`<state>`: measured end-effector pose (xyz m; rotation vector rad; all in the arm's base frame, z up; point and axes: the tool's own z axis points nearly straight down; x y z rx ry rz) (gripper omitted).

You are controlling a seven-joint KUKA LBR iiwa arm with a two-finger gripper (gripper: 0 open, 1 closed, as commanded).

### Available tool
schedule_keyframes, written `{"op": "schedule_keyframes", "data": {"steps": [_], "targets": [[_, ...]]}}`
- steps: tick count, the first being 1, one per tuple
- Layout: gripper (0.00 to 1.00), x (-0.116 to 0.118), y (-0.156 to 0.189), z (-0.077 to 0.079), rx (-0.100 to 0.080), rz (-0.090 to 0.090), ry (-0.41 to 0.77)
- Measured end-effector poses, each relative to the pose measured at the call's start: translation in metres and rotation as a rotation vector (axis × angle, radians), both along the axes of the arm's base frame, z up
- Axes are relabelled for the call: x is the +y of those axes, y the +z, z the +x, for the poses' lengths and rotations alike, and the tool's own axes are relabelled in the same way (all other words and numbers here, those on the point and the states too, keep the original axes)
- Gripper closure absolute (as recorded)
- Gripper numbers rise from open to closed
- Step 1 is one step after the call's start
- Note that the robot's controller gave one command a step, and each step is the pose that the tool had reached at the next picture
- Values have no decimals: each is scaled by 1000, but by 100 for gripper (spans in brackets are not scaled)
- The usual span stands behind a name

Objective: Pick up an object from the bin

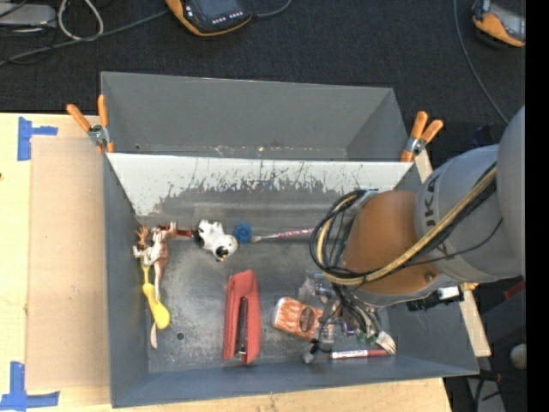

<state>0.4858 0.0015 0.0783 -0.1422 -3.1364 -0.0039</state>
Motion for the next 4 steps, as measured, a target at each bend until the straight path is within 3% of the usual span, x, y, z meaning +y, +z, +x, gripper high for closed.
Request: {"op": "schedule_keyframes", "data": {"steps": [1, 2, 3, 4], "targets": [[100, 18, -8, 5, 3, -2, 65], [100, 14, -9, 6, 5, -3, 72], [100, 14, 25, 3, 16, -2, 72], [100, 14, 77, 5, 7, -3, 72]]}}
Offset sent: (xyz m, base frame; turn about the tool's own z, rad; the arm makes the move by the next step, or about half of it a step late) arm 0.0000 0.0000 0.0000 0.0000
